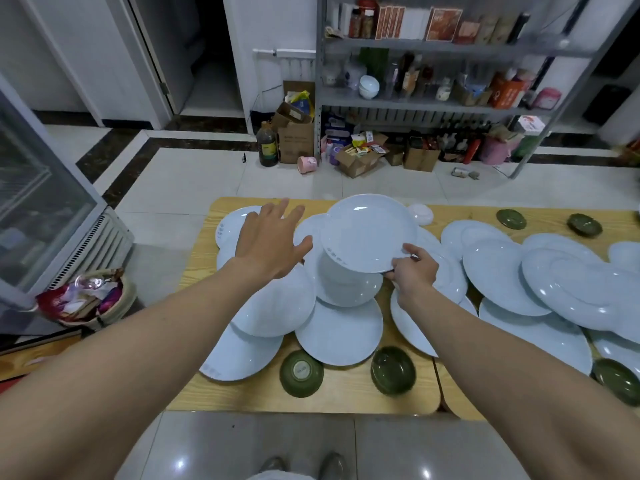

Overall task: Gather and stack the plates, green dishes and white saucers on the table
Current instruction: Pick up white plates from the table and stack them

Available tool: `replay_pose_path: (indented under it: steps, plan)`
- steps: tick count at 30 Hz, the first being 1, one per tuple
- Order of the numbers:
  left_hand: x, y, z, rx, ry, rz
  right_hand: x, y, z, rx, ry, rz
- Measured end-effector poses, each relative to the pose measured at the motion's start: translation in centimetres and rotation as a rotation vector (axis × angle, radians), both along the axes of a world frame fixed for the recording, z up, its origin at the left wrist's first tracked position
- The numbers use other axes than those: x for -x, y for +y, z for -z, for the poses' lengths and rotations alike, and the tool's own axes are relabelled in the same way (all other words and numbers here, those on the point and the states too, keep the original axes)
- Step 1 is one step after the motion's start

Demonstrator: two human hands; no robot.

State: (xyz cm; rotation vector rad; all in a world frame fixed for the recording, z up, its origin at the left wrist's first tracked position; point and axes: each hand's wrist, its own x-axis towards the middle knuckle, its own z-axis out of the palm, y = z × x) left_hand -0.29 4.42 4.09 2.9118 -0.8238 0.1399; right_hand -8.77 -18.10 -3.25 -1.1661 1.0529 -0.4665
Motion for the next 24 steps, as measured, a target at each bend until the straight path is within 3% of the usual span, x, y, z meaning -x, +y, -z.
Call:
replay_pose_path:
  steps: [10,24]
  plan:
    - [-0.9,4.3,0.1,0.067,0.042,-0.018,-0.5,4.3,-2.8,-0.036,-0.127,0.057]
    - [0.8,11.5,13.1,0.385,0.691,-0.478,-0.1,9.6,-1.9,-0.111,-0.106,0.080]
